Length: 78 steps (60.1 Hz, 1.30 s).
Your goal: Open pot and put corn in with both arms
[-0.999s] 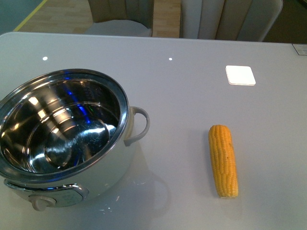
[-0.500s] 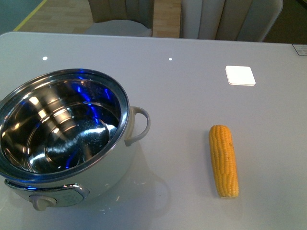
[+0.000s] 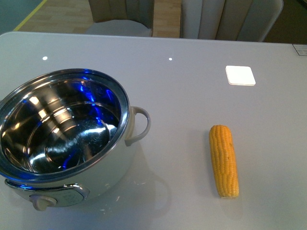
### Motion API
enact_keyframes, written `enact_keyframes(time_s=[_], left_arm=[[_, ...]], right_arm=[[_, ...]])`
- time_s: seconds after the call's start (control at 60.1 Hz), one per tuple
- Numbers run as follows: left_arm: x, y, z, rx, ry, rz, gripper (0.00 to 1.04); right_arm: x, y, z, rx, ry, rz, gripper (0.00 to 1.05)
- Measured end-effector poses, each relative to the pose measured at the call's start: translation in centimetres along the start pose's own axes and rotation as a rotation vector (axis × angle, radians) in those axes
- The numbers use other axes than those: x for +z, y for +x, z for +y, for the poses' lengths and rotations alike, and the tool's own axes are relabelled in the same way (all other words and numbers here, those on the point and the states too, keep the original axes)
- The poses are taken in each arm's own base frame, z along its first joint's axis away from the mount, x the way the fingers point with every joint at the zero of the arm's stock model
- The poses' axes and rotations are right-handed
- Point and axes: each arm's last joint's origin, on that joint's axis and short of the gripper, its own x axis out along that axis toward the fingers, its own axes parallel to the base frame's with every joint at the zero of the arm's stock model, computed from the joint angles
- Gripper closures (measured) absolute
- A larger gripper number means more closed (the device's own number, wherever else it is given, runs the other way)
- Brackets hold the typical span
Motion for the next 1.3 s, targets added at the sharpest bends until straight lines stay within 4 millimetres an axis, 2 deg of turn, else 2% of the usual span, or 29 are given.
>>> enact_keyframes(time_s=[0.167,0.35,0.649,0.833,0.916,0.949,1.099,1.249,1.299], left_arm=[[0.0,1.3,-0.9,-0.036,0.010,-0.032,0.61],[-1.2,2.2,-1.5,-0.077,-0.003,-0.024,0.61],[-2.1,2.6,-1.6,-0.090,-0.017,-0.018,0.60],[-2.1,2.6,-1.5,-0.089,-0.029,-0.023,0.31],[-2.0,2.5,-1.4,-0.087,-0.039,-0.023,0.10],[-2.0,2.4,-1.4,-0.087,-0.042,-0.022,0.05],[-0.7,1.4,-1.3,-0.084,-0.065,-0.043,0.07],[2.2,-0.2,-1.0,-0.082,-0.087,-0.108,0.07],[3.8,-1.1,-0.8,-0.085,-0.098,-0.143,0.07]], right_arm=[[0.0,0.0,0.0,0.000,0.000,0.000,0.09],[0.0,0.0,0.0,0.000,0.000,0.000,0.09],[0.0,0.0,0.0,0.000,0.000,0.000,0.09],[0.0,0.0,0.0,0.000,0.000,0.000,0.09],[0.0,0.0,0.0,0.000,0.000,0.000,0.09],[0.0,0.0,0.0,0.000,0.000,0.000,0.09],[0.0,0.0,0.0,0.000,0.000,0.000,0.09],[0.0,0.0,0.0,0.000,0.000,0.000,0.09],[0.0,0.0,0.0,0.000,0.000,0.000,0.09]])
